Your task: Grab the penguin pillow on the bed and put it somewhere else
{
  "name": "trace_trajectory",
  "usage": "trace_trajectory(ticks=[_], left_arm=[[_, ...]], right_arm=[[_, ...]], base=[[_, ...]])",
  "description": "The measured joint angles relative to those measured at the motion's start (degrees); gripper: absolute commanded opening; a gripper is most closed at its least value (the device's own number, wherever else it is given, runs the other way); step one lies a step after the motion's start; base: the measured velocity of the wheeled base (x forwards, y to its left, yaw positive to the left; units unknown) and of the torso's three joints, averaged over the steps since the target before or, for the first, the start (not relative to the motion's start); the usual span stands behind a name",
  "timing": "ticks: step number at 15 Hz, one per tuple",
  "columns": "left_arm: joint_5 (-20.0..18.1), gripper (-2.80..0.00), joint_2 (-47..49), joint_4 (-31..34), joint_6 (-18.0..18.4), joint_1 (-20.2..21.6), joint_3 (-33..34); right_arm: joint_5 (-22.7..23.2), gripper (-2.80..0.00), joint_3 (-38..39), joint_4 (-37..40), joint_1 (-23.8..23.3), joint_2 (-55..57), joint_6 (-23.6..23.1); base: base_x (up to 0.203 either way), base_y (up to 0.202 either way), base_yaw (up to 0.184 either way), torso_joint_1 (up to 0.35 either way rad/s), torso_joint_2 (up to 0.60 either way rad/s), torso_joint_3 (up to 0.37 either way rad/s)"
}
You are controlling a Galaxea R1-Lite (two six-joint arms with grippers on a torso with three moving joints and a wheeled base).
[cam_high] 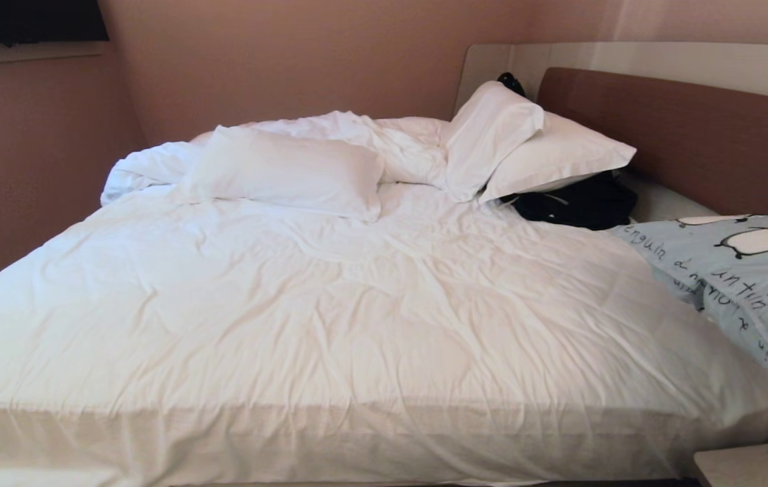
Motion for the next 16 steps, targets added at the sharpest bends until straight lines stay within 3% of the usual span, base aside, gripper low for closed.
trace_trajectory(ticks=[7, 12, 16], left_arm=[[0.0, -2.80, 0.0, 0.0, 0.0, 0.0, 0.0], [0.0, -2.80, 0.0, 0.0, 0.0, 0.0, 0.0], [0.0, -2.80, 0.0, 0.0, 0.0, 0.0, 0.0]], right_arm=[[2.1, -2.80, 0.8, 0.0, -14.1, -0.1, -2.6], [6.8, -2.80, 2.6, 0.0, -23.4, 0.1, -7.0], [13.1, -2.80, 4.0, 0.1, -31.5, -1.1, -11.6]], base=[[0.000, 0.000, 0.000, 0.000, 0.00, 0.000], [0.000, 0.000, 0.000, 0.000, 0.00, 0.000], [0.000, 0.000, 0.000, 0.000, 0.00, 0.000]])
